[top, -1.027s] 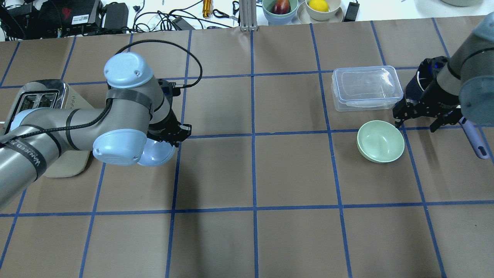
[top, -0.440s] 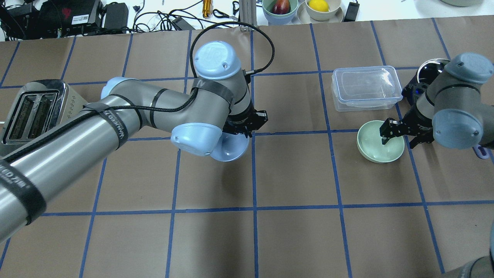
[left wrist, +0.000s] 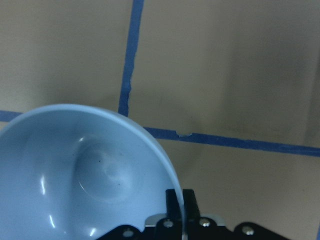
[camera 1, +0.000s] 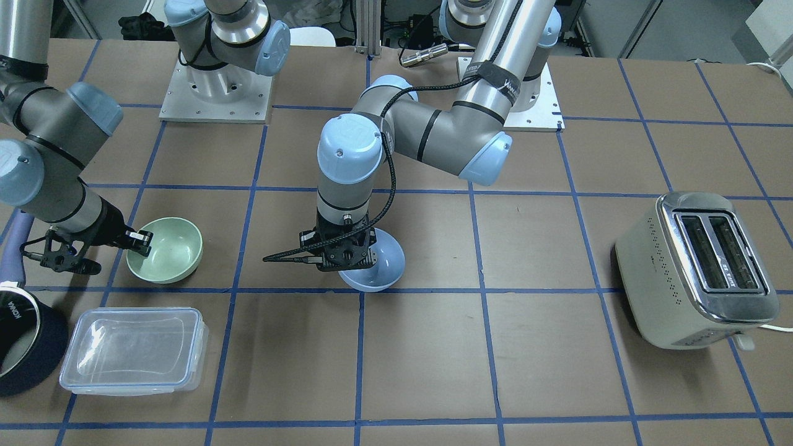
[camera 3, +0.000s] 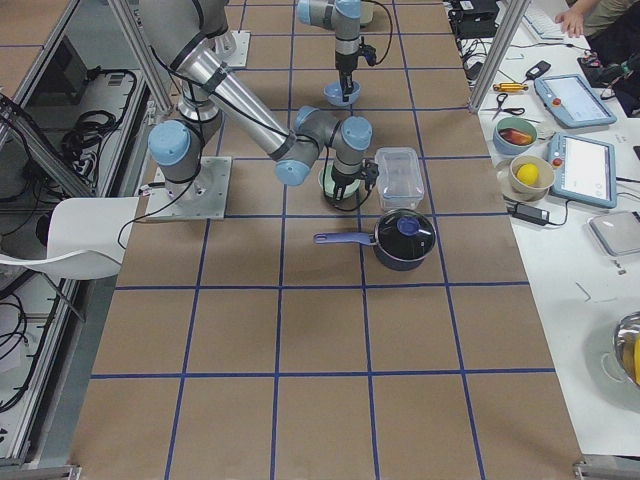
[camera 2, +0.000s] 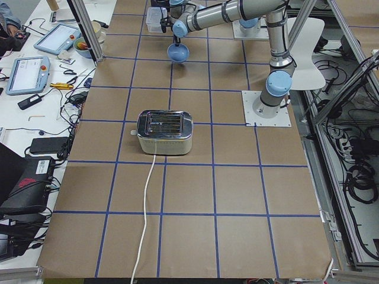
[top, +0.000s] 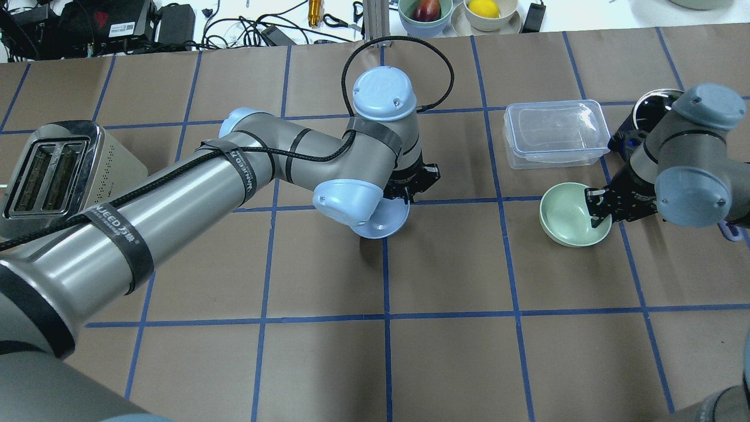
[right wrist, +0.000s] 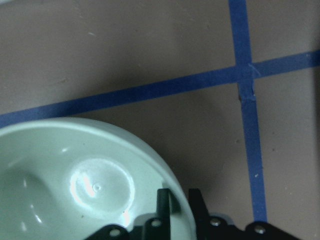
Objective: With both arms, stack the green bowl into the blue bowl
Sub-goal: 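Lower the light-blue bowl onto the table center with the left gripper, then release the blue bowl and raise left gripper while right gripper lifts green bowl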
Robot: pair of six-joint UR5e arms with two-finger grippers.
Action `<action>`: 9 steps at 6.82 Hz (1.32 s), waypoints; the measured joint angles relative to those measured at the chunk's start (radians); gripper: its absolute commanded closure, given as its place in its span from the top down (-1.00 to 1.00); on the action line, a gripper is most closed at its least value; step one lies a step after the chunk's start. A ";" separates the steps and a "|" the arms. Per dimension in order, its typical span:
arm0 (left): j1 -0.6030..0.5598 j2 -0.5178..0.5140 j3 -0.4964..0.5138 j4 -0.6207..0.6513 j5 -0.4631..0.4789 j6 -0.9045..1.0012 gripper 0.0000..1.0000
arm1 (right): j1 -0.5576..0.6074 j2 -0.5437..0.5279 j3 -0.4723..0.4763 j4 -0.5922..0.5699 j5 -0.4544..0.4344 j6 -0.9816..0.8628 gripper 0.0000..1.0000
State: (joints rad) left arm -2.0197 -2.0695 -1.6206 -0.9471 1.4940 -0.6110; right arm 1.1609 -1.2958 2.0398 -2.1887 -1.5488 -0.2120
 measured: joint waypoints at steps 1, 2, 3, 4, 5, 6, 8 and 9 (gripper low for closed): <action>-0.004 -0.015 0.009 0.000 0.035 -0.006 1.00 | -0.003 -0.007 -0.010 0.014 0.000 0.000 -1.00; 0.000 -0.011 0.019 -0.002 0.069 -0.004 1.00 | -0.005 -0.022 -0.030 0.046 0.004 0.000 -1.00; 0.019 0.015 0.036 -0.013 0.085 0.012 1.00 | -0.005 -0.049 -0.068 0.115 0.016 -0.001 -1.00; 0.059 0.057 0.063 -0.062 0.085 0.064 1.00 | -0.005 -0.067 -0.124 0.211 0.041 -0.001 -1.00; 0.112 0.114 0.089 -0.158 0.077 0.155 1.00 | -0.003 -0.075 -0.195 0.318 0.081 -0.001 -1.00; 0.177 0.179 0.101 -0.260 0.073 0.268 1.00 | 0.007 -0.079 -0.271 0.419 0.128 0.003 -1.00; 0.347 0.311 0.104 -0.411 0.069 0.546 1.00 | 0.092 -0.080 -0.352 0.512 0.190 0.137 -1.00; 0.403 0.373 0.102 -0.468 0.069 0.627 1.00 | 0.176 -0.080 -0.360 0.503 0.198 0.263 -1.00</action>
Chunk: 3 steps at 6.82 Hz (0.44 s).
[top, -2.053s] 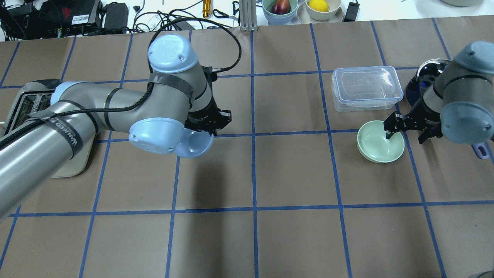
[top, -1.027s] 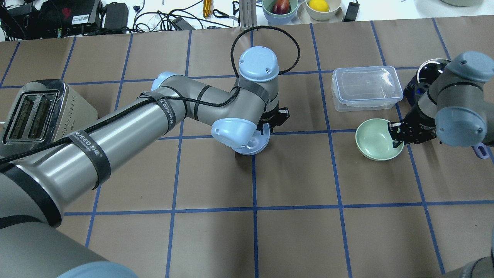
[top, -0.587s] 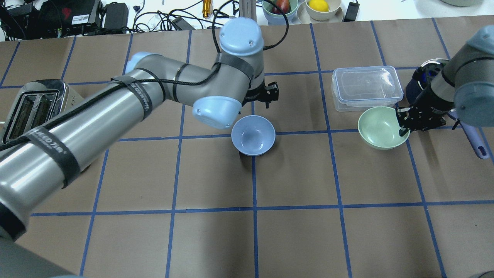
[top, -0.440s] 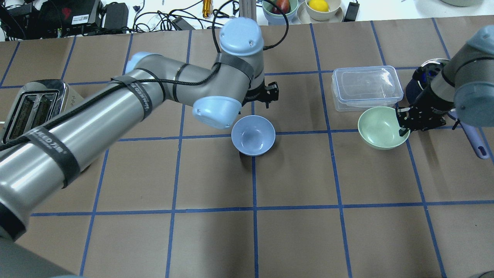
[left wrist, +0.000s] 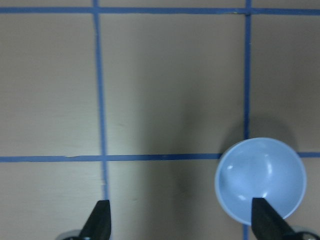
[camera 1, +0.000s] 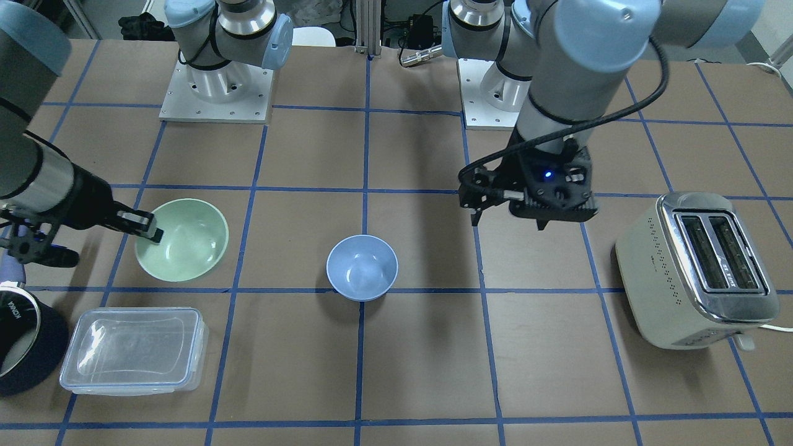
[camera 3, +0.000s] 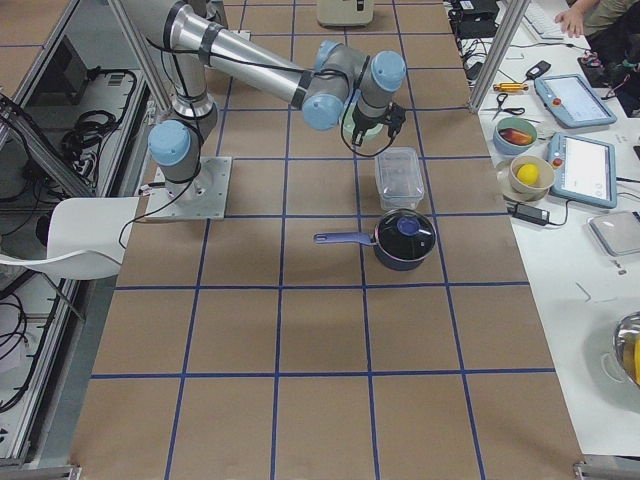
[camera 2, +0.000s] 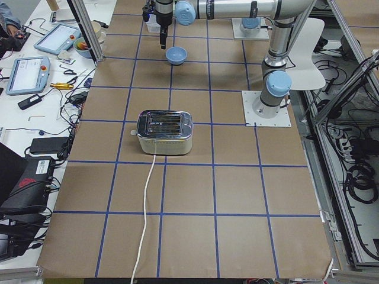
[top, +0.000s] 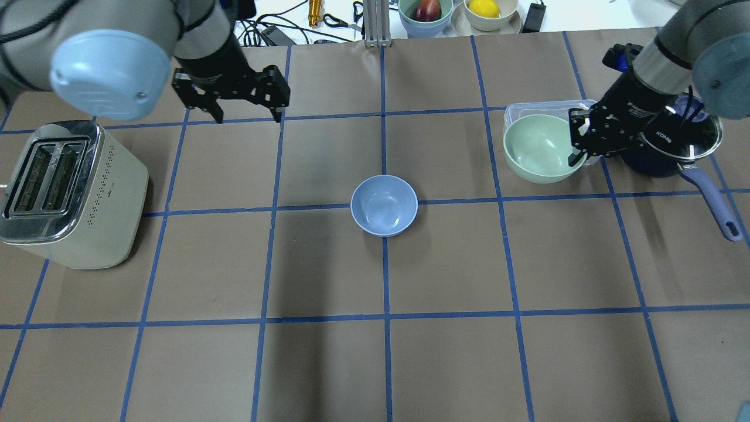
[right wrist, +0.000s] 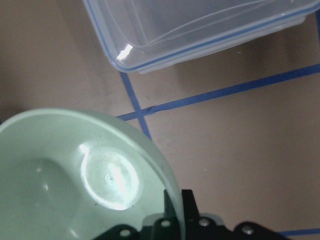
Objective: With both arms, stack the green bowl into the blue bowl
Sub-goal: 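Release the blue bowl and raise left gripper while right gripper lifts green bowl, then carry the green bowl with the right gripper and lower it into the light-blue bowl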
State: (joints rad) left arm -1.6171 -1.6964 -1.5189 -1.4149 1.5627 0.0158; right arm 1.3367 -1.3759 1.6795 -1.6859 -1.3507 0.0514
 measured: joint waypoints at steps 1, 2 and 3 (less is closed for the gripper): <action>0.027 0.054 -0.006 -0.052 0.001 0.035 1.00 | 0.093 0.002 -0.001 -0.040 0.002 0.142 -1.00; 0.045 0.100 -0.011 -0.082 0.001 0.048 1.00 | 0.202 0.007 0.001 -0.107 0.003 0.285 -1.00; 0.063 0.126 -0.013 -0.084 0.004 0.062 1.00 | 0.311 0.019 0.011 -0.187 0.003 0.396 -1.00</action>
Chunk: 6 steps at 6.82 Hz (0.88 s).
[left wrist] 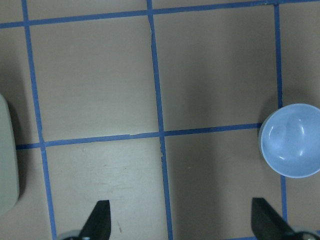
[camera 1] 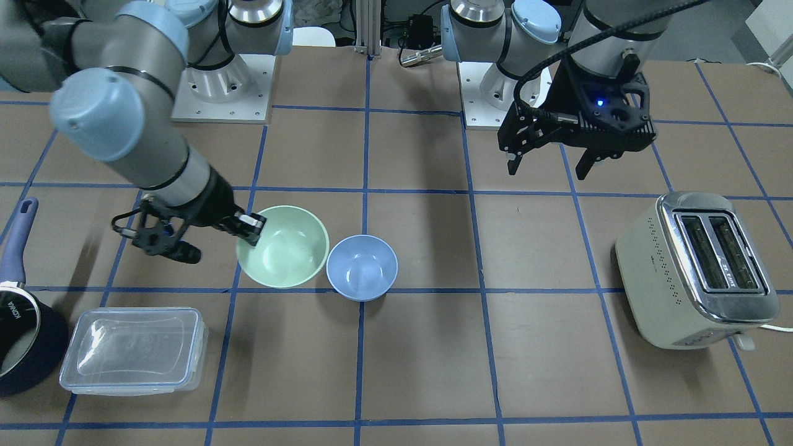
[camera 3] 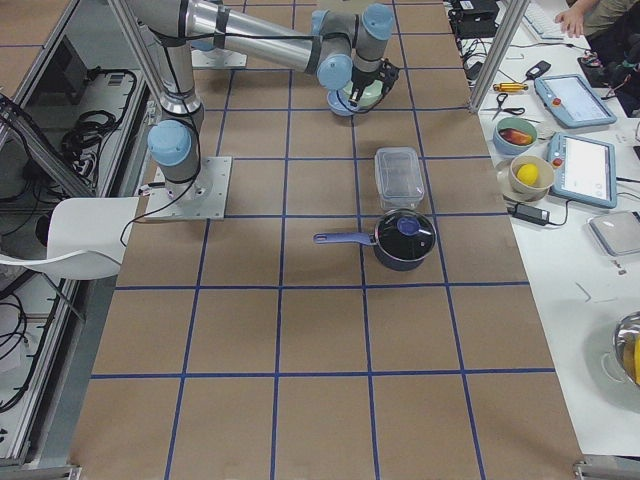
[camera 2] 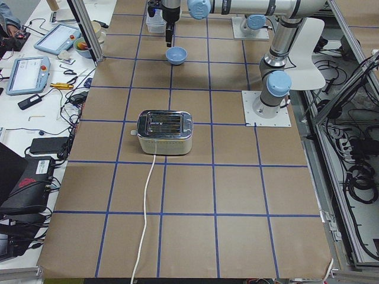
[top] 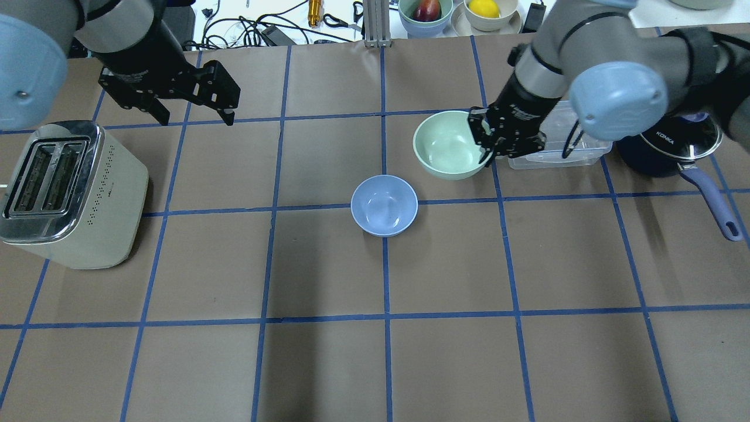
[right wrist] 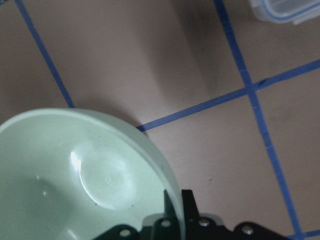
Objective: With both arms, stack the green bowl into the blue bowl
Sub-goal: 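Carry the green bowl with the right gripper and lower it into the light-blue bowl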
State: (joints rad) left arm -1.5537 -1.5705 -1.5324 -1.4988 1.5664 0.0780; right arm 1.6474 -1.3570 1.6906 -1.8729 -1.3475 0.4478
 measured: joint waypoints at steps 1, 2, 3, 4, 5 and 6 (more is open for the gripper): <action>0.033 0.006 0.001 0.017 0.001 0.037 1.00 | 0.087 0.022 0.030 -0.102 0.000 0.080 -1.00; 0.067 0.010 0.002 0.028 -0.002 0.075 1.00 | 0.142 0.046 0.091 -0.238 0.000 0.125 -1.00; 0.086 0.021 0.001 0.023 -0.001 0.092 1.00 | 0.165 0.060 0.166 -0.379 0.001 0.142 -1.00; 0.093 0.028 -0.001 0.010 -0.002 0.089 1.00 | 0.169 0.063 0.228 -0.486 0.000 0.146 -1.00; 0.094 0.023 0.000 0.006 -0.007 0.067 1.00 | 0.169 0.062 0.263 -0.538 -0.001 0.147 -1.00; 0.091 0.015 0.002 0.010 -0.011 0.044 1.00 | 0.166 0.063 0.277 -0.558 -0.002 0.145 -1.00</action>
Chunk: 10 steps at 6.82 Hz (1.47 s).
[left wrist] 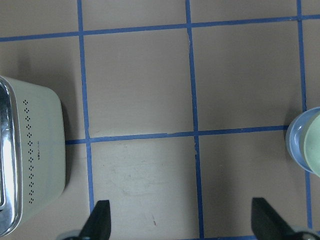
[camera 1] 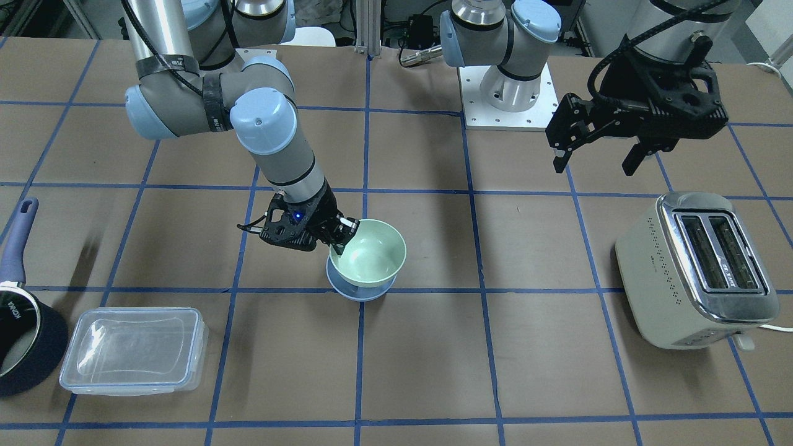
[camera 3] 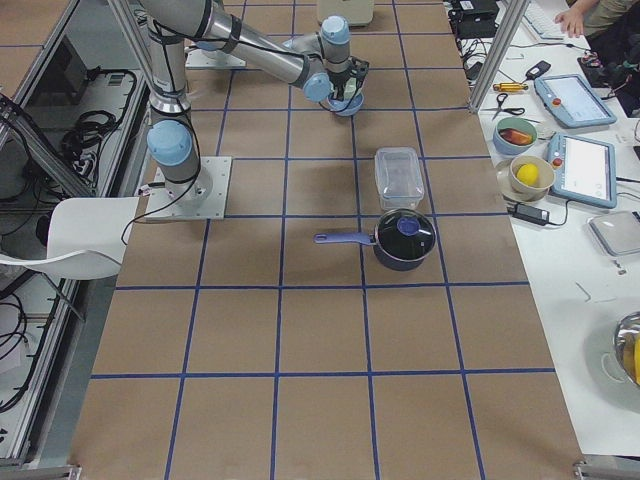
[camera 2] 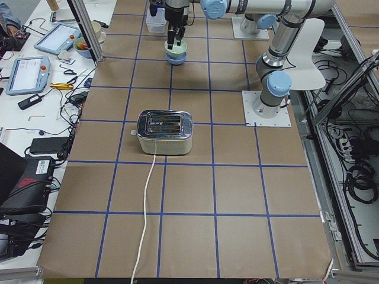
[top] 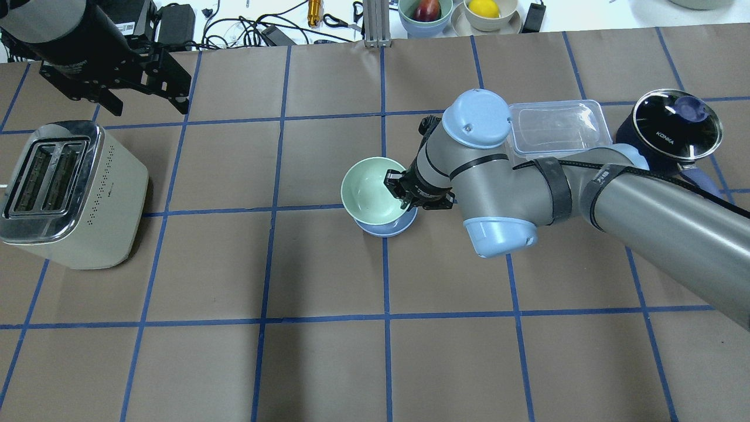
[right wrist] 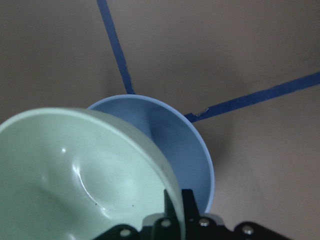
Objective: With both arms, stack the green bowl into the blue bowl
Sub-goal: 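Carry the green bowl with the right gripper and lower it into the light-blue bowl, then open the right gripper and withdraw it toward the plastic container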
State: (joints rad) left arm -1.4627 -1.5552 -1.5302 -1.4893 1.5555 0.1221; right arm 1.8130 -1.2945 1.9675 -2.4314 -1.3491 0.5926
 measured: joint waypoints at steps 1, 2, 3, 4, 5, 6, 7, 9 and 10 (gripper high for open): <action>-0.003 -0.001 -0.001 0.003 -0.001 -0.013 1.00 | -0.006 0.002 0.005 -0.006 0.000 -0.002 -1.00; -0.005 -0.001 -0.003 0.004 -0.001 -0.019 1.00 | -0.010 0.004 0.008 -0.004 -0.001 -0.002 -1.00; -0.007 -0.001 -0.004 0.005 -0.002 -0.023 1.00 | -0.012 0.005 0.009 -0.003 -0.001 0.000 -0.50; -0.010 -0.001 -0.005 0.005 -0.002 -0.027 1.00 | -0.013 0.006 0.009 -0.002 -0.001 0.003 0.29; -0.013 -0.002 -0.004 0.004 -0.002 -0.045 1.00 | -0.014 0.006 0.008 -0.004 -0.001 0.006 0.99; -0.018 -0.003 -0.003 0.003 -0.001 -0.076 1.00 | -0.015 0.006 0.006 -0.007 -0.002 0.006 1.00; -0.025 -0.006 -0.003 0.003 -0.002 -0.095 1.00 | -0.017 0.003 -0.001 -0.009 -0.003 0.006 1.00; -0.033 -0.010 -0.005 0.003 -0.002 -0.106 1.00 | -0.029 -0.007 -0.060 0.038 -0.015 0.002 1.00; -0.034 -0.011 -0.005 0.003 -0.002 -0.107 1.00 | -0.041 -0.022 -0.125 0.153 -0.027 -0.031 1.00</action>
State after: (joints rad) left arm -1.4971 -1.5658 -1.5352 -1.4864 1.5534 0.0148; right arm 1.7721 -1.3166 1.8426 -2.2786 -1.3761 0.5617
